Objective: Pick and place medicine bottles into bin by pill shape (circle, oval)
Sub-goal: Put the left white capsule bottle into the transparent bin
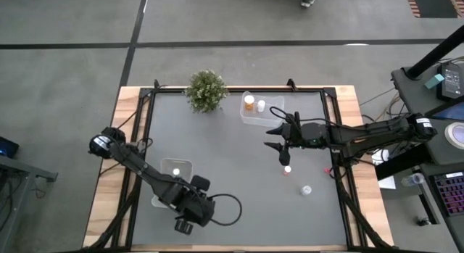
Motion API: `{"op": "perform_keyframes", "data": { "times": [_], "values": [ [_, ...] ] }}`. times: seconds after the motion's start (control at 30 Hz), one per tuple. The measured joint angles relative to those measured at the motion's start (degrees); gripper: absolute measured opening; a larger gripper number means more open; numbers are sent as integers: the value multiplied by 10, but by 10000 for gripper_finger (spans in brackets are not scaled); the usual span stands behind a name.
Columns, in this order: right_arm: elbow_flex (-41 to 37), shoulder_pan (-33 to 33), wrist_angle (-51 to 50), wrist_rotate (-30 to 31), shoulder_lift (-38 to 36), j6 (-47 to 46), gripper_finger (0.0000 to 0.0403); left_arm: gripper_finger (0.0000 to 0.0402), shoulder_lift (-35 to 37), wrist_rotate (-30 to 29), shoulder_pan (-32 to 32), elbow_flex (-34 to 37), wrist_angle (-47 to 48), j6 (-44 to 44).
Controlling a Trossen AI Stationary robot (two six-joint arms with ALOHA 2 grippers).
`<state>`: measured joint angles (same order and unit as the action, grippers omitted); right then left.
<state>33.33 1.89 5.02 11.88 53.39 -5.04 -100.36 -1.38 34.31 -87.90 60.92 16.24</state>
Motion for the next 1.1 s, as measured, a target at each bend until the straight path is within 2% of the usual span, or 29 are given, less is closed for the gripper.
{"op": "perform_keyframes", "data": {
  "times": [0.27,0.77,1.1],
  "values": [
    [-6,0,0,-3,0,-2,201,211,-7,11,32,3,-8,25],
    [-8,1,0,-3,0,-3,201,215,-8,24,41,64,-50,56],
    [-8,1,0,-3,0,-3,201,215,-8,21,46,88,-48,12]
  ]
}}
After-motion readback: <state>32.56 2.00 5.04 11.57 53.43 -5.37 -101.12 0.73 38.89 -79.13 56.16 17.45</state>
